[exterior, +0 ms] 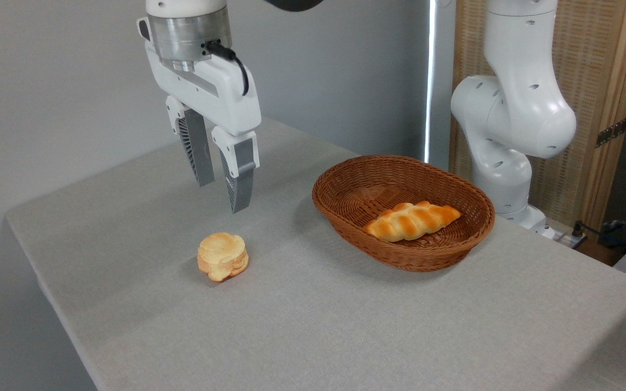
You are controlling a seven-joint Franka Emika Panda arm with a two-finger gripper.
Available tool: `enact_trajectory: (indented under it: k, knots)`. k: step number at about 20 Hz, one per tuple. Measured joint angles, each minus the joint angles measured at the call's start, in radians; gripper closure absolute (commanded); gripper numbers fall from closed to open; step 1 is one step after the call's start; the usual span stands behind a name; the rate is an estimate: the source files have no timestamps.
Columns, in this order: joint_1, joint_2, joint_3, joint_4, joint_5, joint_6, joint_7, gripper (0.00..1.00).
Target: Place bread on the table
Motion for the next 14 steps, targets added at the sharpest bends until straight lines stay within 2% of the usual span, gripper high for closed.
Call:
enact_trajectory:
  k: [6, 12, 14]
  knots:
    - [0.008, 0.001, 0.054, 0.059, 0.008, -0.039, 0.0, 0.0]
    - [0.017, 0.015, 0.038, 0.098, 0.011, -0.081, 0.0, 0.0]
    - [0.017, 0.022, 0.025, 0.099, 0.034, -0.085, 0.0, 0.0]
